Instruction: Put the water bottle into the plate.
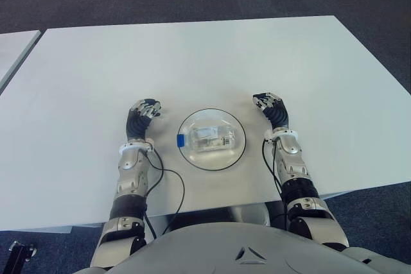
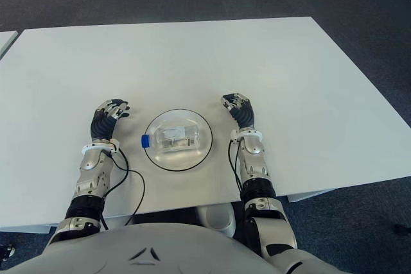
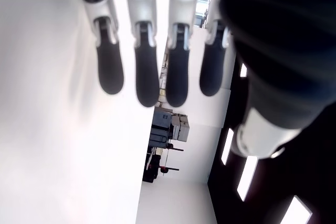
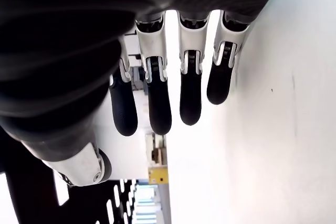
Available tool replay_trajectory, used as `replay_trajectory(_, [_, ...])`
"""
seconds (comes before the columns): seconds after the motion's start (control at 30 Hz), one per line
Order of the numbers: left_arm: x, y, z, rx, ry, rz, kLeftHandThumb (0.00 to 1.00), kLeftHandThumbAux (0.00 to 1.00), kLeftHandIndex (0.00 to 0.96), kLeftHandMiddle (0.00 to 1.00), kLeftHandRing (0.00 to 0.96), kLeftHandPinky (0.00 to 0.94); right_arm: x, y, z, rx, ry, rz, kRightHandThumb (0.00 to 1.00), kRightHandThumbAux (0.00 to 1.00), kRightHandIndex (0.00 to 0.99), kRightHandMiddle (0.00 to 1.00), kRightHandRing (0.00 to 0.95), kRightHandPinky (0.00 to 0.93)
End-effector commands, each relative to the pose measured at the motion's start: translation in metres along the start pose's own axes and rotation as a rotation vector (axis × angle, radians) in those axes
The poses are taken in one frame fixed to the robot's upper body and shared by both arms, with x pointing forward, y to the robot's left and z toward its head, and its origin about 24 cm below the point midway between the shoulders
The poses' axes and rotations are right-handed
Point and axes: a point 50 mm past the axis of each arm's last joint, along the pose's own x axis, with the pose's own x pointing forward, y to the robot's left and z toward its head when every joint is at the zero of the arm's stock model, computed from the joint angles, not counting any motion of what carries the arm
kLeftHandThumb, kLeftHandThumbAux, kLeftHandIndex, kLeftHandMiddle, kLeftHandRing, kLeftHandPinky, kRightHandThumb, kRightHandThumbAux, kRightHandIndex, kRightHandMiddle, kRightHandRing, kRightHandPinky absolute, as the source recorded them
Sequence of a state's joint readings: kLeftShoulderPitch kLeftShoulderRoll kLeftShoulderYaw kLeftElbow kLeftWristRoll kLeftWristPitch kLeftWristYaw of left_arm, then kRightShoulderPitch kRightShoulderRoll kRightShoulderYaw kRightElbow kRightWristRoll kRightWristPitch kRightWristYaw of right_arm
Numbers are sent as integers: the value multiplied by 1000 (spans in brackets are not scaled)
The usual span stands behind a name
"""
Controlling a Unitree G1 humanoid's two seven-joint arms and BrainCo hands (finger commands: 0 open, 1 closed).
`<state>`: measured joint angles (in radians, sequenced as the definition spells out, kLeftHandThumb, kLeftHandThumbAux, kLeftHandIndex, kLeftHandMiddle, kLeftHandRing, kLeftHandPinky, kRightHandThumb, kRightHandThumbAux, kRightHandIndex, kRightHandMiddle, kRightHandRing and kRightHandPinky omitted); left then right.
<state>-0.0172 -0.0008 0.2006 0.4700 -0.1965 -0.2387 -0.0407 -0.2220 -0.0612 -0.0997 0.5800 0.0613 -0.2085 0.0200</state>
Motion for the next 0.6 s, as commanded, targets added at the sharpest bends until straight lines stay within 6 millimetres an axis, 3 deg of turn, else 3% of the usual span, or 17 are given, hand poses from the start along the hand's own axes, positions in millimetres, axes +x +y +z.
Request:
replay_trajectory(0.03, [-19,10,-37,-8,197,50,700,721,417,420,437,443,-8,1,-22,30,101,-3,705,729,434,631,640,650])
replay_trajectory(0.6, [-19,9,-37,-4,194,49,700,722,418,426,445,455,-14,4,-28,-4,119,-16,707,730,434,631,635,637])
